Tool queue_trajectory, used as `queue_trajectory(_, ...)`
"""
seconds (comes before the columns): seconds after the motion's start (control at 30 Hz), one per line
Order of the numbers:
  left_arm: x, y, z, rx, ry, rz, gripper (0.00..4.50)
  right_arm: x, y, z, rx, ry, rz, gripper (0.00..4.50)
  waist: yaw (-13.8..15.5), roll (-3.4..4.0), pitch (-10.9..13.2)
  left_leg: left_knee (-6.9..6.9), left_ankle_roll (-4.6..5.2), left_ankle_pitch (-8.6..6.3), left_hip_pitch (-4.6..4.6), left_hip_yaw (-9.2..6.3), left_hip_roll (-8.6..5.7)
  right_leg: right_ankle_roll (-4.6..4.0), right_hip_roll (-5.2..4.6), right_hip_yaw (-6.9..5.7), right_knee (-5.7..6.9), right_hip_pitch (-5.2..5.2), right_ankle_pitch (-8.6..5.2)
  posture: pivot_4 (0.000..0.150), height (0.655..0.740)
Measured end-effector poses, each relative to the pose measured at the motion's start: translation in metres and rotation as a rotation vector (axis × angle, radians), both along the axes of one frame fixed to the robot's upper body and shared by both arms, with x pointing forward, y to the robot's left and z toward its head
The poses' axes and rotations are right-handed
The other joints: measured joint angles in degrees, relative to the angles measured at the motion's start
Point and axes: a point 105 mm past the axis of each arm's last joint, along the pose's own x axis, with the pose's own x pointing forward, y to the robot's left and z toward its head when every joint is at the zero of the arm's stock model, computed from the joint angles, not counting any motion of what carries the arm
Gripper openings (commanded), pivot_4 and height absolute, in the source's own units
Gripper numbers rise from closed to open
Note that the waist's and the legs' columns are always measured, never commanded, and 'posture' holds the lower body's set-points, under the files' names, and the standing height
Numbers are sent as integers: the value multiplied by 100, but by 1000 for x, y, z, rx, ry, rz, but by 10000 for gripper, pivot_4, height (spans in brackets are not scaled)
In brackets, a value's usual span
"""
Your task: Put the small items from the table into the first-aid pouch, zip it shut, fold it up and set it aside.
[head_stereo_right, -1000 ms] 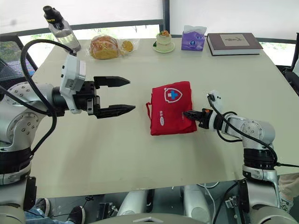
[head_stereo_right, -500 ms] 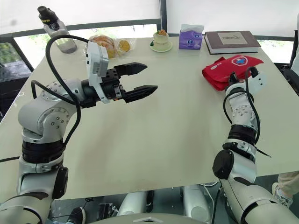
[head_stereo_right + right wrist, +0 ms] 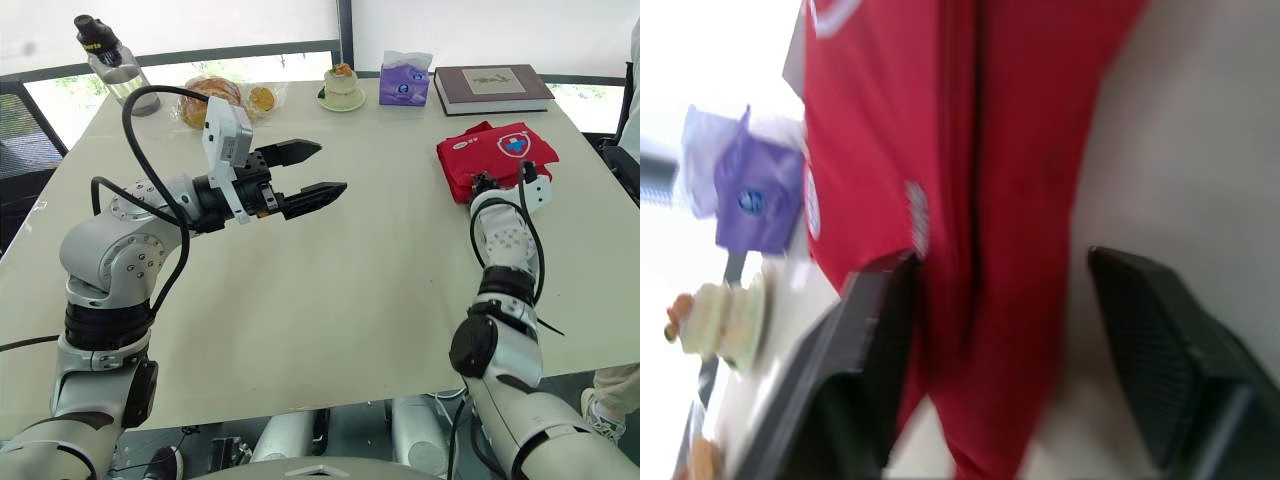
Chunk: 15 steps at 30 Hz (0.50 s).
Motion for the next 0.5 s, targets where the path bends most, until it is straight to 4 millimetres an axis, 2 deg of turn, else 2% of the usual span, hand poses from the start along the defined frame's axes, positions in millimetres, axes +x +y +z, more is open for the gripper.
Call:
queue_trajectory(0.2,1,16,-20,22,50,58,45000,-48,5,-14,-437,-17,285,44206,59,4,1,1,1,0,0,4,-3,2,-1,4,-2,-1,-2,1500,7400)
queue_trajectory(0.27,0,35,-43,66,110,120,45000,-78,3,-11,-703,-81,425,44206,40,10,0,-1,1,0,2,7,3,2,5,8,-4,-3,-3,1500,7400)
queue_trajectory(0.3,0,37,-46,68,120,126,45000,-80,3,-11,-724,-85,439,44206,39,9,0,0,1,0,3,7,3,2,5,8,-3,-3,-3,1500,7400)
queue_trajectory(0.33,-4,48,-62,94,153,158,45000,-103,7,-15,-849,-137,551,44206,46,8,-1,0,0,-1,6,6,7,3,8,8,-4,-1,-3,1500,7400)
queue_trajectory(0.4,-6,55,-71,106,170,181,45000,-111,8,-20,-893,-151,591,44206,49,7,-1,0,0,-1,5,6,8,3,9,8,-6,-1,-4,1500,7400)
queue_trajectory(0.43,-15,72,-92,114,213,235,45000,-134,4,-27,-1019,-205,673,44206,60,18,-6,-8,0,-2,11,16,4,4,0,13,-12,-1,-6,1500,7400)
queue_trajectory(0.5,-25,94,-119,129,289,309,45000,-154,0,-34,-1102,-271,766,44206,50,9,1,-9,0,-2,3,20,7,4,1,14,-20,-6,-6,1500,7400)
